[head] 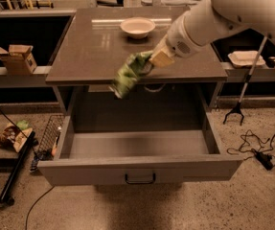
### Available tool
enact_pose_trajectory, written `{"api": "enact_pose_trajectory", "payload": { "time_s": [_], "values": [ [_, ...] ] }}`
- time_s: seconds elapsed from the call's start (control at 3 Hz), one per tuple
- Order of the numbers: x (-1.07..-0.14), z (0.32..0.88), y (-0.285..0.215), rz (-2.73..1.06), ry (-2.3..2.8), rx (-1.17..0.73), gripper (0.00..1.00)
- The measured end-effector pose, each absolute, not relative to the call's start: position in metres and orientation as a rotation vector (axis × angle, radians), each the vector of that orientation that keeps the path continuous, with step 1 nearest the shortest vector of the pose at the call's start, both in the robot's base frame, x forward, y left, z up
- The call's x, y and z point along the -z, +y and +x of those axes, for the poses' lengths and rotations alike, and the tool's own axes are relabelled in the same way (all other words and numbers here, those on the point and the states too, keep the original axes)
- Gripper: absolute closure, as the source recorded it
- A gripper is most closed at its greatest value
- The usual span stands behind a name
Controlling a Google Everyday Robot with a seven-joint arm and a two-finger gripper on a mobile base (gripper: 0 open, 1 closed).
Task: Place green jalapeno chip bag into top drawer
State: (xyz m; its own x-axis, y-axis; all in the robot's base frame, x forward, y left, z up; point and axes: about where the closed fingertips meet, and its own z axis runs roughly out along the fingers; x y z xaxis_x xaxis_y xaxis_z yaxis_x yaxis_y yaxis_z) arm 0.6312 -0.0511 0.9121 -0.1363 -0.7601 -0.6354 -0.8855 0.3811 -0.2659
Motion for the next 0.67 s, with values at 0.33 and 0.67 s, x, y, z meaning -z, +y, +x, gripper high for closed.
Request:
{"api": "enact_pose_trajectory", "payload": {
  "time_s": [0.33,0.67],
  "values": [
    [-0.9073,0.5773,-0.0987,-1.344,2.027,-0.247,1.0],
    [-0.9073,0.5773,-0.0987,-1.344,2.027,-0.247,1.0]
  ]
}}
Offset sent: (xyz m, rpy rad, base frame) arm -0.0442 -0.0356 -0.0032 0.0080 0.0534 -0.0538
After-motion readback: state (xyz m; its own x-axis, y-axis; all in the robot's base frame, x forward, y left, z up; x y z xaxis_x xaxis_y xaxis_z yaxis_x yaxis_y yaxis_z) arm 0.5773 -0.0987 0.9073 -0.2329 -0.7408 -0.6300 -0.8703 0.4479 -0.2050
